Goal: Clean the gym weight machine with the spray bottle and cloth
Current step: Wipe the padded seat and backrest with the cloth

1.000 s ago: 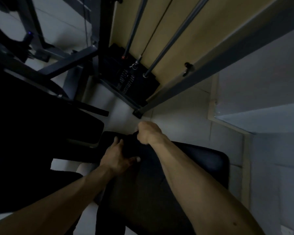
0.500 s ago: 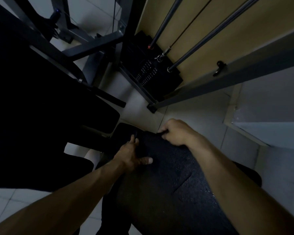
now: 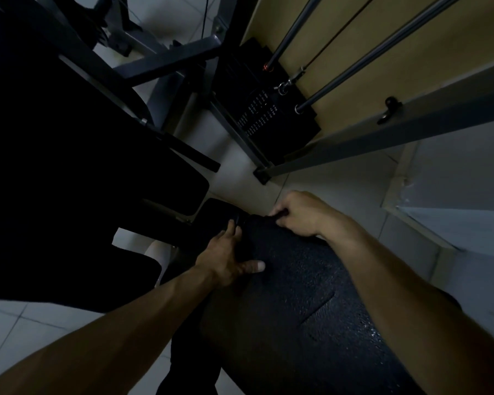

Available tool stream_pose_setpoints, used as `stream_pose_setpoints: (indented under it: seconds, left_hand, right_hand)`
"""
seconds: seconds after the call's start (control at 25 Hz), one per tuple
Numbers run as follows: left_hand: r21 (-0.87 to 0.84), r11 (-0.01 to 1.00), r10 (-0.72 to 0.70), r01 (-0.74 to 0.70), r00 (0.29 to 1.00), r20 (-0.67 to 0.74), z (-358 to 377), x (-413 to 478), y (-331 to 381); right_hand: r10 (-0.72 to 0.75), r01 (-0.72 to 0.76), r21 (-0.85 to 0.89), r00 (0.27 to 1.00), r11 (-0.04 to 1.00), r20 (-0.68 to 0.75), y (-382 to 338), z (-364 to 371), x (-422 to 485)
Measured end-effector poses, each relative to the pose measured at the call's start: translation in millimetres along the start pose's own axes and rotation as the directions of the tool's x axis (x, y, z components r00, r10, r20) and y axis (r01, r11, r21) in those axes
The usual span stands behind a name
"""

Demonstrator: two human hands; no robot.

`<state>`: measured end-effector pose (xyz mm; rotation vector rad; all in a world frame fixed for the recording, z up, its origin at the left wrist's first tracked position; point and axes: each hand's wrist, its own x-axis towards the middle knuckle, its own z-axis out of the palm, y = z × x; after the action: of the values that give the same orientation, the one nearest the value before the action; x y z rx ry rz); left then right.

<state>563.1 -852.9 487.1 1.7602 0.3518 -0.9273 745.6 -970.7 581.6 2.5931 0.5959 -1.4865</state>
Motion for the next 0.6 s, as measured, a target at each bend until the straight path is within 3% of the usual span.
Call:
stream_pose_setpoints:
  seconds: [0.16, 0.24, 0.32, 0.4, 0.52, 0.6]
  left_hand:
    - [-0.041, 0.999, 0.034, -0.033, 0.999, 0.01, -2, -3, -6]
    - [-0.121, 0.992, 0.044, -0.047, 0.999, -0.027, -8, -6, -20]
    - [-0.09, 0.996, -0.001, -0.008, 0.995, -0.096, -12, -11, -47]
    - [-0.006, 0.997, -0.082, 0.082, 0.994, -0.066, -13, -16, -80]
    - [0.053, 0.987, -0.156, 0.152, 0.984, 0.089, -2, -23, -117]
    - [0.038, 0.991, -0.134, 0.13, 0.985, 0.112, 8, -24, -123]
  right_hand:
    - [-0.016, 0.02, 0.031, 0.993, 0.999, -0.116, -45, 53, 41]
    - [-0.04, 0.042, 0.009, 0.983, 0.999, -0.178, -42, 57, 46]
    - [-0.018, 0.021, 0.018, 0.982, 1.0, -0.187, -29, 53, 40]
    - [-0.041, 0.017, -0.117, 0.977, 0.993, -0.21, -31, 60, 33]
    - [-0.233, 0.092, -0.424, 0.927, 0.901, -0.294, -69, 100, 16]
    - [-0.289, 0.137, -0.468, 0.918, 0.873, -0.271, -88, 133, -2]
